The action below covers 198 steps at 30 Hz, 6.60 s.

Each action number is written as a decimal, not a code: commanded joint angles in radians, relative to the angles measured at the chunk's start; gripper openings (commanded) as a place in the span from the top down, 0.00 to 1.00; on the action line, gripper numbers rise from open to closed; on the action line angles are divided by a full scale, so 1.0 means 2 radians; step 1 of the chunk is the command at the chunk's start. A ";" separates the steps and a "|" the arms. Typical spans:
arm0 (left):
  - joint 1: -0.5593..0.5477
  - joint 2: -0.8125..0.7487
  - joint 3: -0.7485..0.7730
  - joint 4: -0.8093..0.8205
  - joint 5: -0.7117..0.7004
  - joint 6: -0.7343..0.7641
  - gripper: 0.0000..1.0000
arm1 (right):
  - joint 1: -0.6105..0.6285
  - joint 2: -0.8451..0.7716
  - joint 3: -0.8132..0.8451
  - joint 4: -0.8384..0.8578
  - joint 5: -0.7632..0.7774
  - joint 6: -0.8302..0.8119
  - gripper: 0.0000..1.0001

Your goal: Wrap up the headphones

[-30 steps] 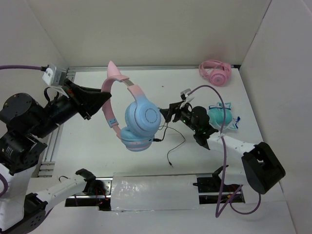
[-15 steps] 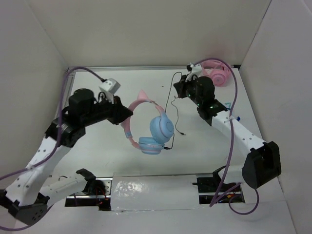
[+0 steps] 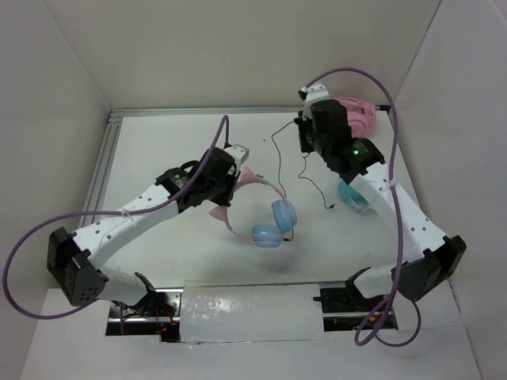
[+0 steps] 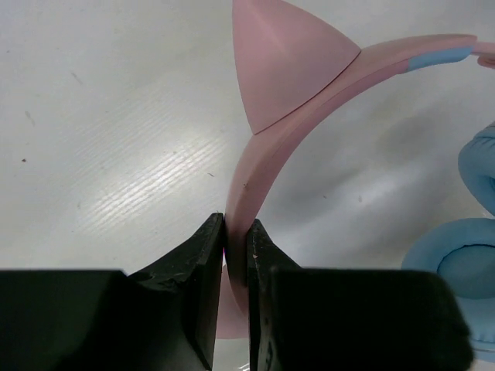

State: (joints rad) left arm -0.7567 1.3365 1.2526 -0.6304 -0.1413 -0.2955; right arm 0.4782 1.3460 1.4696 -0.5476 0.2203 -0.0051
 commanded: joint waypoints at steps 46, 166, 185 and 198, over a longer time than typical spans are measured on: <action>0.290 0.046 0.213 -0.024 0.185 -0.340 1.00 | 0.168 -0.090 -0.373 0.289 -0.270 0.141 1.00; 0.184 0.077 0.398 -0.183 -0.017 -0.277 1.00 | 0.242 0.011 -0.401 0.645 -0.089 0.083 0.00; 0.151 0.046 0.392 -0.194 -0.021 -0.283 1.00 | 0.268 0.312 -0.236 0.992 0.006 0.047 0.00; 0.176 0.030 0.382 -0.180 -0.021 -0.263 1.00 | 0.257 0.178 -0.347 0.906 -0.131 0.068 1.00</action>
State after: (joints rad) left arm -0.4416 1.4193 2.0113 -1.0969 -0.2008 -0.8207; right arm 0.9874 1.8568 0.8448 1.2358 0.0353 0.1352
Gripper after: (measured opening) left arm 0.259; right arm 0.031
